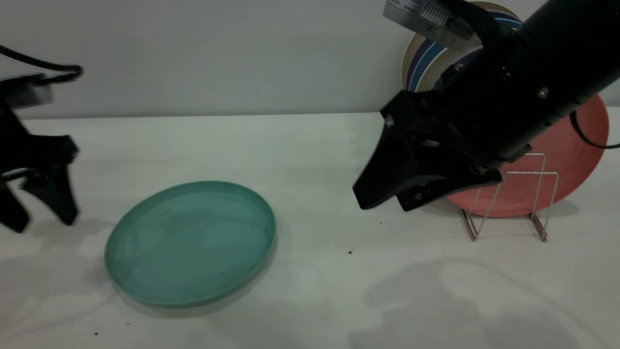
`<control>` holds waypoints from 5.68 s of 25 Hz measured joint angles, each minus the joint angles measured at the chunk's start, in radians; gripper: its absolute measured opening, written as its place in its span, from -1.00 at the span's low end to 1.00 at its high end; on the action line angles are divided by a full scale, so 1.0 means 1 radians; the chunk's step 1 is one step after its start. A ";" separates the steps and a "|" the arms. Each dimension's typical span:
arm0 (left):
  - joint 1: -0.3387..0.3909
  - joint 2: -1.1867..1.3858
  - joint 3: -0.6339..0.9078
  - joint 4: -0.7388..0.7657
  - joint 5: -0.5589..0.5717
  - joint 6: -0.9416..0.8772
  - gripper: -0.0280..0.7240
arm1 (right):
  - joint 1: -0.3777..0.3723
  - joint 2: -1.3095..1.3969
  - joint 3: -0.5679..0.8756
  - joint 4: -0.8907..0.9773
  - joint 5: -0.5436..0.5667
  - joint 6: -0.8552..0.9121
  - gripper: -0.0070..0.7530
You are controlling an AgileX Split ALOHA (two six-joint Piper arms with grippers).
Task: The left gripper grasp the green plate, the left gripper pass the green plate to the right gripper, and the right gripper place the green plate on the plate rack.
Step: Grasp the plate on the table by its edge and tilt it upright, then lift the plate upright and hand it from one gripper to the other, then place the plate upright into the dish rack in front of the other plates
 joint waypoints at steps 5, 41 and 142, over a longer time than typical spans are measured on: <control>-0.002 0.107 -0.044 -0.152 -0.060 0.128 0.65 | 0.000 0.000 -0.001 0.022 0.003 -0.018 0.37; -0.036 0.182 -0.053 -0.433 -0.029 0.467 -0.88 | -0.200 0.000 -0.001 0.048 0.039 -0.019 0.36; -0.121 -0.212 -0.048 -0.735 0.244 0.980 0.61 | -0.555 -0.071 -0.226 -0.217 -0.052 -1.052 -0.77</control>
